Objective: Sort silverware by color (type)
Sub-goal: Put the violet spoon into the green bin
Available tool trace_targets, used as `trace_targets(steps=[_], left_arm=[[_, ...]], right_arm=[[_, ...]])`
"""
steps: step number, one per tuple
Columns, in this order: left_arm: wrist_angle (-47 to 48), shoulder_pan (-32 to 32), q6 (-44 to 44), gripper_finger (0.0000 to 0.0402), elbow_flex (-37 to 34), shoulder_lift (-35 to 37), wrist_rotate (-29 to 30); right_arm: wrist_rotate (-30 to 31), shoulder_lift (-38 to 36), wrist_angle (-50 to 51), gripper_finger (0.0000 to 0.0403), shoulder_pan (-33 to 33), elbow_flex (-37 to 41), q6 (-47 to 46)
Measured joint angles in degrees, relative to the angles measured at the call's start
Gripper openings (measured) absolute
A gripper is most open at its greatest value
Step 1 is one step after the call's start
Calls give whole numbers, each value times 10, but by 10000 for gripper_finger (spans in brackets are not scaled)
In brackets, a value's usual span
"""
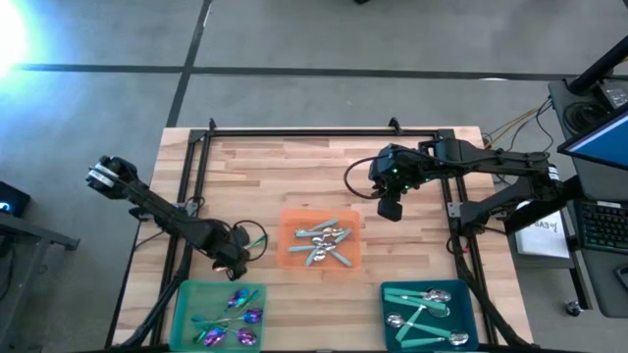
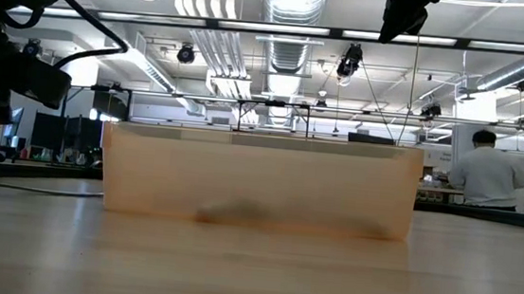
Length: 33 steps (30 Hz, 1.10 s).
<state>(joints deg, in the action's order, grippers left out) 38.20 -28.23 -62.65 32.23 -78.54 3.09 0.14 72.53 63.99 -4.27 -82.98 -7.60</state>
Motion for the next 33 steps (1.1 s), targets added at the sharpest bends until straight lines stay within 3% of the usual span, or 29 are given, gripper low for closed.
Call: trace_targets(steps=[5, 9, 13, 19, 25, 29, 33], left_arm=[[9, 2, -40, 2, 12, 1, 15], [27, 4, -43, 2, 45, 5, 102], [70, 5, -33, 1, 93, 6, 141], [101, -9, 4, 1, 196, 7, 136], [107, -90, 83, 0, 326, 7, 135], [111, -167, 9, 0, 375, 7, 106], [109, -246, -154, 0, 394, 7, 95]], right_arm=[[0, 0, 0, 86, 0, 0, 2], [0, 0, 0, 86, 0, 0, 3], [0, 0, 0, 86, 0, 0, 9], [0, 0, 0, 86, 0, 0, 9], [0, 0, 0, 86, 0, 1, 9], [0, 0, 0, 86, 0, 1, 16], [0, 0, 0, 86, 0, 1, 23]])
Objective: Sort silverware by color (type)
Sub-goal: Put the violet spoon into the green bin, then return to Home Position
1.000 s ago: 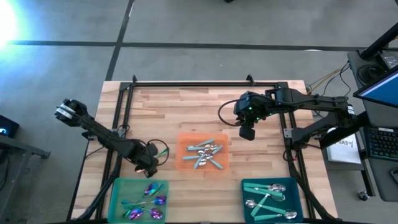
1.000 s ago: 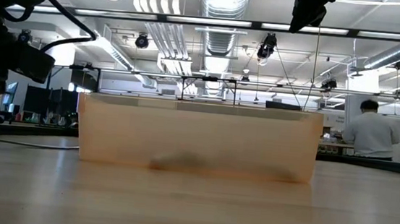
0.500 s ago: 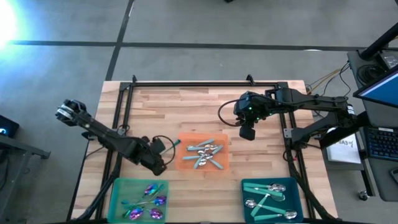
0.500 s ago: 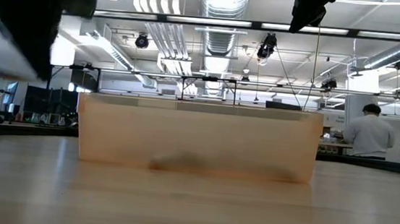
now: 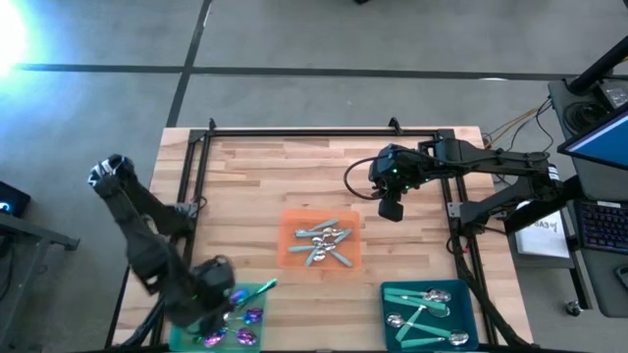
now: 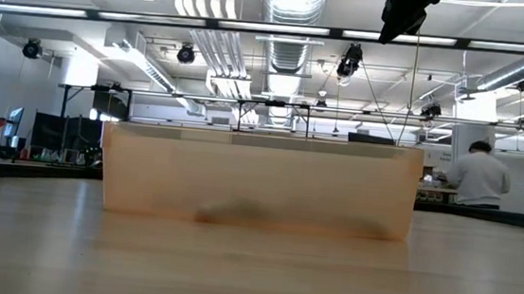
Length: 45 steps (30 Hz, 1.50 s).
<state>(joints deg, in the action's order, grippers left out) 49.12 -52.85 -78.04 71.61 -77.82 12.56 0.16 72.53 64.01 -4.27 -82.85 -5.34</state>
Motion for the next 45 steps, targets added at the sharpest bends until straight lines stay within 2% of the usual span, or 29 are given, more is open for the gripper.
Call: trace_targets(steps=[5, 8, 13, 18, 25, 33, 40, 42, 45], left_arm=[[1, -87, -202, 0, -29, 0, 0], [-1, -118, -275, 0, -58, 0, 0], [-18, -127, -309, 1, -102, 0, -1], [-17, -126, -320, 26, -111, 0, -1], [-15, -125, -303, 67, -113, 0, -9], [-13, -124, -217, 76, -113, 0, 89], [-13, -123, -92, 75, -113, 0, 271], [-13, -123, -61, 75, -113, 0, 303], [-12, -124, -26, 75, -113, 0, 318]], right_arm=[[0, 0, 0, 86, 0, 0, 0], [0, 0, 0, 86, 0, 0, 0], [0, 0, 0, 86, 0, 0, -7], [0, 0, 0, 86, 0, 0, -14], [-1, 0, 1, 86, 0, 0, -11], [-1, -8, -4, 86, 2, 11, 4], [-1, -55, -99, 86, 21, 130, -22], [0, -78, -134, 86, 33, 177, -46], [-1, -123, -206, 86, 57, 255, -82]])
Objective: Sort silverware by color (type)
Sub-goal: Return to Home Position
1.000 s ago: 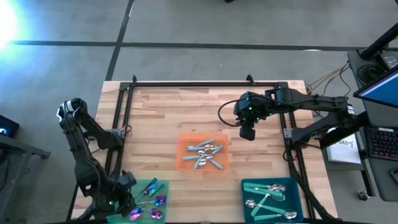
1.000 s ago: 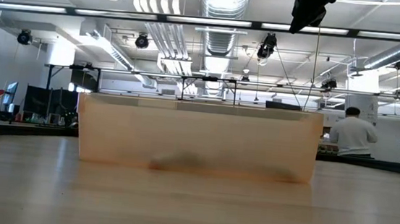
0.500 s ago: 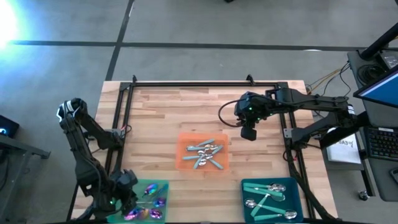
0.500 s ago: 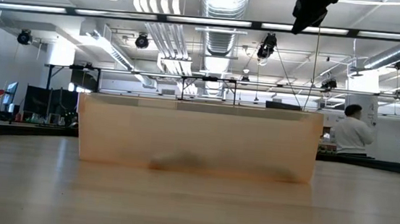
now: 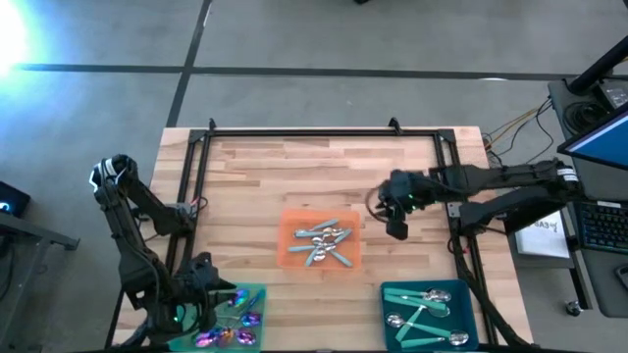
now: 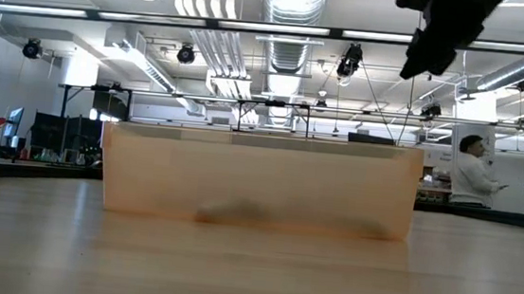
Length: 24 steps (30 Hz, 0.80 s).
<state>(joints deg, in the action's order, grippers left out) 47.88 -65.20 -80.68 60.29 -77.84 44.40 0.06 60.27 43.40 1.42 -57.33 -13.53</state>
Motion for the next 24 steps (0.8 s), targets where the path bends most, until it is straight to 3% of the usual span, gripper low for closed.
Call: trace_targets(steps=[5, 13, 18, 24], left_arm=[[3, 0, 32, 75, 0, 0, 4], [42, 0, 51, 75, -4, 0, 47], [47, 0, 51, 75, -27, 1, 47], [46, 0, -3, 75, -70, 1, 46]], right_arm=[[29, -78, -153, 86, 41, 124, -58], [105, -142, -366, 86, 81, 273, -62], [108, -144, -399, 86, 92, 328, -54], [167, -145, -459, 86, 111, 404, -50]])
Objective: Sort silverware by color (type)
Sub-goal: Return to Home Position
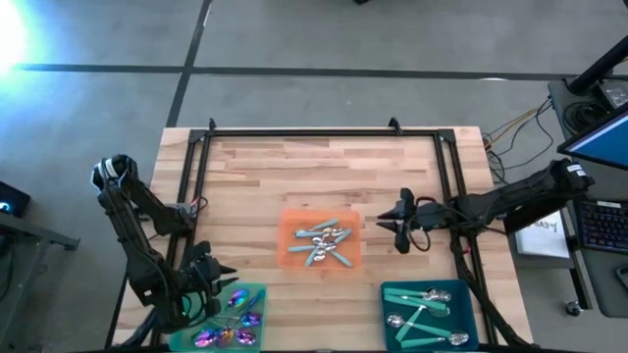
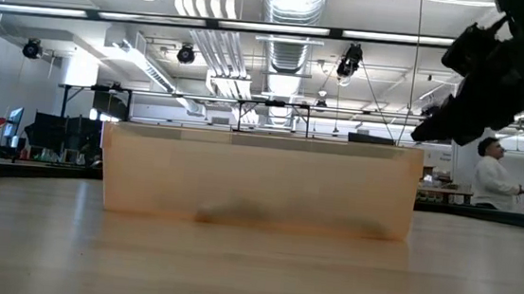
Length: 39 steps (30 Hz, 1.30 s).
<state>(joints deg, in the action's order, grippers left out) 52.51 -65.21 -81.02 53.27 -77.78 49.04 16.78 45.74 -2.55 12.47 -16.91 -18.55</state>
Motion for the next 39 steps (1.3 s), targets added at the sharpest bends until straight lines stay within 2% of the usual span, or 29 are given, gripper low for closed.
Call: trace_targets(steps=[6, 16, 20, 34, 39], left_arm=[[1, 0, -52, 75, -21, 0, -1], [1, 0, -38, 75, -6, 0, 1], [1, 0, -38, 75, -5, 0, 1], [0, 2, -39, 75, -5, 0, 1], [-4, 2, -40, 75, -4, 0, 28]], right_arm=[[-1, 0, -144, 75, 1, 73, 5], [8, 0, -250, 64, 0, 155, 11], [13, 0, -250, 65, 0, 162, -25], [13, 1, -248, 65, 0, 162, -4], [13, -27, -238, 72, 0, 162, -4]])
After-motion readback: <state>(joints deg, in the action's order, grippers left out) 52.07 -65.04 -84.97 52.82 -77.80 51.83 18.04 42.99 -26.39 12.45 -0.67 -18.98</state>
